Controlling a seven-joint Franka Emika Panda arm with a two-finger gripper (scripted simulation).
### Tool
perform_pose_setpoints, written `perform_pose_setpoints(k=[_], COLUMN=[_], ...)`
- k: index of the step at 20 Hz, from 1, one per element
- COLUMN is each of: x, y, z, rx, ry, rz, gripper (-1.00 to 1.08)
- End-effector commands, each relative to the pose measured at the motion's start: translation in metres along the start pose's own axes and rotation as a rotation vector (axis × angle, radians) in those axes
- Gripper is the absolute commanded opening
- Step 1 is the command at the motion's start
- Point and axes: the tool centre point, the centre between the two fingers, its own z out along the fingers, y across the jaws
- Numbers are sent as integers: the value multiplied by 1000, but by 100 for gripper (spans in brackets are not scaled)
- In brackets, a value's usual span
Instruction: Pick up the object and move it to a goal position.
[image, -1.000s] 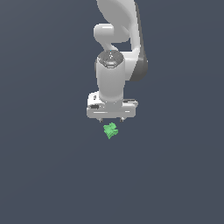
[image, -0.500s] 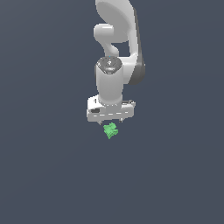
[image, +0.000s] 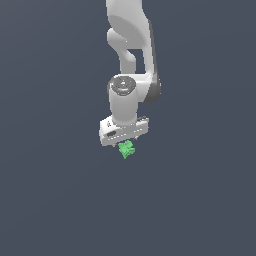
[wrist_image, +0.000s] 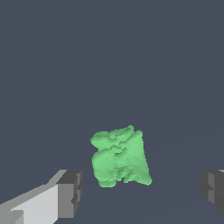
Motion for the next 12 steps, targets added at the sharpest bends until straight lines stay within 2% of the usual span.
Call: perform_pose_setpoints(k=[1, 12], x=[-3, -11], y=[0, 0], z=[8, 28], rx=[1, 4], ry=[-1, -4], rz=[-56, -186], gripper=[100, 100])
